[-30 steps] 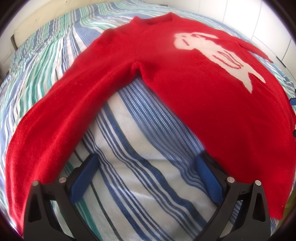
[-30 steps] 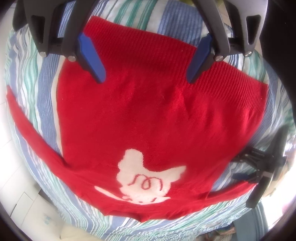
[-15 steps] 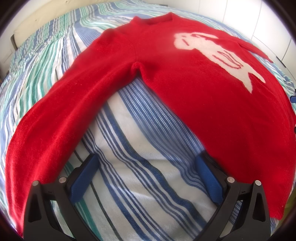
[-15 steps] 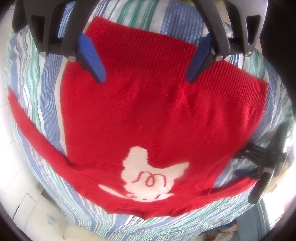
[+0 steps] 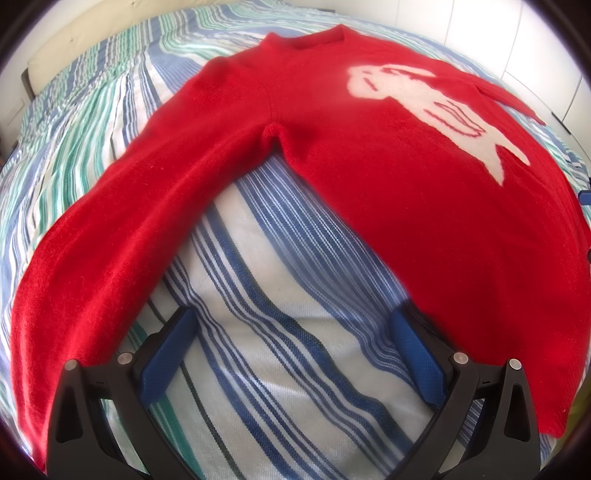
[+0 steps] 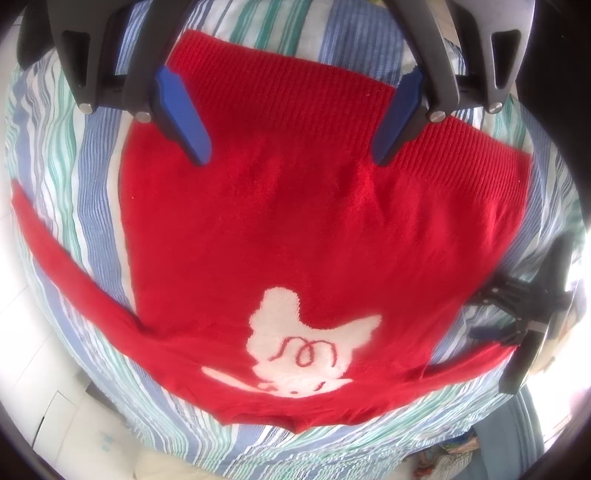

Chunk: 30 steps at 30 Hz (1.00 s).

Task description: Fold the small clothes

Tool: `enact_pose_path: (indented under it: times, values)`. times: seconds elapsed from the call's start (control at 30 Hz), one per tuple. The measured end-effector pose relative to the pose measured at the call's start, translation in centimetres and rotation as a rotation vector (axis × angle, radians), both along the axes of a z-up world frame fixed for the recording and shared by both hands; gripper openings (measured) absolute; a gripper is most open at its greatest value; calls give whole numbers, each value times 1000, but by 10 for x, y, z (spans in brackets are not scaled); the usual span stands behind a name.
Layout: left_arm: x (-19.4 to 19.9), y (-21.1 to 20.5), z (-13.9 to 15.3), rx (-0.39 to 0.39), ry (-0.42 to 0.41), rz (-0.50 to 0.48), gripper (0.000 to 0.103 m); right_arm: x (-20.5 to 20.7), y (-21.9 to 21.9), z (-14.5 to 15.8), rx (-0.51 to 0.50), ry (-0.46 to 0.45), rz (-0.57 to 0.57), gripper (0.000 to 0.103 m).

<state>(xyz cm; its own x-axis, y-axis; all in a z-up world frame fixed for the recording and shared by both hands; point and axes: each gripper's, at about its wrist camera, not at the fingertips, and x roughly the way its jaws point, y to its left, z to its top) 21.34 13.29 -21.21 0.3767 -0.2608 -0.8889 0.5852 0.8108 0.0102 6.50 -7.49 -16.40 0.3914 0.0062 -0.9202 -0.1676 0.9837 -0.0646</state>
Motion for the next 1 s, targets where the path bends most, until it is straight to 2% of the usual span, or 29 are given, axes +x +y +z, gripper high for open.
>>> enact_pose_path:
  times: [0.43, 1.0]
  values:
    - [0, 0, 0, 0, 0, 0, 103, 1, 4, -1, -28, 4, 10, 88]
    - [0, 0, 0, 0, 1, 1, 103, 6, 18, -14, -66, 62, 44, 88]
